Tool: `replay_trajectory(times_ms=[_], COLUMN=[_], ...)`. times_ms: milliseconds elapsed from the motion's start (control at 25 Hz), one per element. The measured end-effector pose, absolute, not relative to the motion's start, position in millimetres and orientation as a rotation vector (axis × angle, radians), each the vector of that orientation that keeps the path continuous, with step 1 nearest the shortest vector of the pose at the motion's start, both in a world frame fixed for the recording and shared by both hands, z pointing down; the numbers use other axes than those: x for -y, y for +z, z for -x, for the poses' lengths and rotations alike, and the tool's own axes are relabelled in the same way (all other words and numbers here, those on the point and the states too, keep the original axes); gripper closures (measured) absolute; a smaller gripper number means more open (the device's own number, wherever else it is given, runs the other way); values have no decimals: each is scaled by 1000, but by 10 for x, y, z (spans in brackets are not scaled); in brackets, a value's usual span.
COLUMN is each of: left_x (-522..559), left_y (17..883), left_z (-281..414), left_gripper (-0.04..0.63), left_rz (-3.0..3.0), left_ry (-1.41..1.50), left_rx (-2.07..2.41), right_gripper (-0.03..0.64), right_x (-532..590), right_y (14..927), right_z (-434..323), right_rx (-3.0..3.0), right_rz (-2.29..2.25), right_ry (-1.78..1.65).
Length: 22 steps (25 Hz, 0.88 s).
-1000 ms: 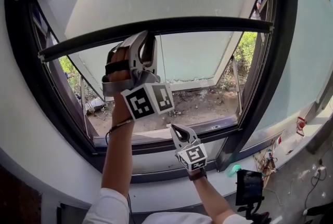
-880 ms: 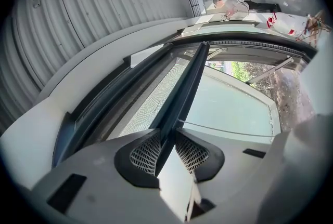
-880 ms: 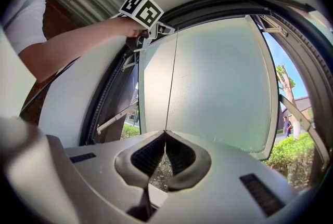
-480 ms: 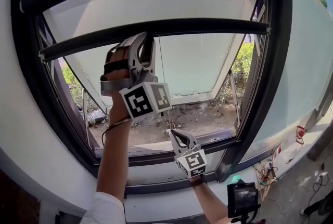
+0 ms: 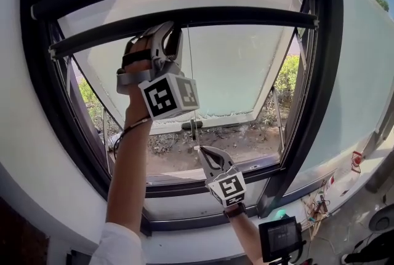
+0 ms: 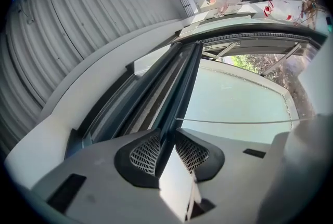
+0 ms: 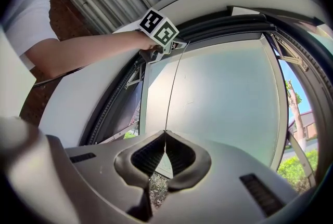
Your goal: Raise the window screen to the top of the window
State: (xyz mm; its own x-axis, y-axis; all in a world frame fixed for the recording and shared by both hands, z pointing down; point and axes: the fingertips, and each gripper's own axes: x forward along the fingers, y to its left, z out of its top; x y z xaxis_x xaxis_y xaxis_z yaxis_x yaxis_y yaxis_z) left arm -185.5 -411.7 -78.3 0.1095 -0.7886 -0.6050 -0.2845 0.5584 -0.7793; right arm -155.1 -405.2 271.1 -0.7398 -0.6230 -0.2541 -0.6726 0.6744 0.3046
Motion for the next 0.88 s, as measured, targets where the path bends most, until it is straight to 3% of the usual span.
replay_trajectory(times_ms=[440,680,880], left_x=[4367,4254,4017], left_y=[42,1237,3022], left_z=[1670,1902,2208], left_gripper=[531,531,531], left_rz=[1083,1581,2194], left_ry=[-722,-494,-103], left_rx=[-1346,-1525,-1824], right_gripper=[611,611,611], right_x=[3835,3795,3751], right_y=[2686,3237,3925], right_z=[1493,1261,1087], right_rx=[-2751,-2788,-2806], right_rz=[1065,1153,1251], right_ry=[564,365,58])
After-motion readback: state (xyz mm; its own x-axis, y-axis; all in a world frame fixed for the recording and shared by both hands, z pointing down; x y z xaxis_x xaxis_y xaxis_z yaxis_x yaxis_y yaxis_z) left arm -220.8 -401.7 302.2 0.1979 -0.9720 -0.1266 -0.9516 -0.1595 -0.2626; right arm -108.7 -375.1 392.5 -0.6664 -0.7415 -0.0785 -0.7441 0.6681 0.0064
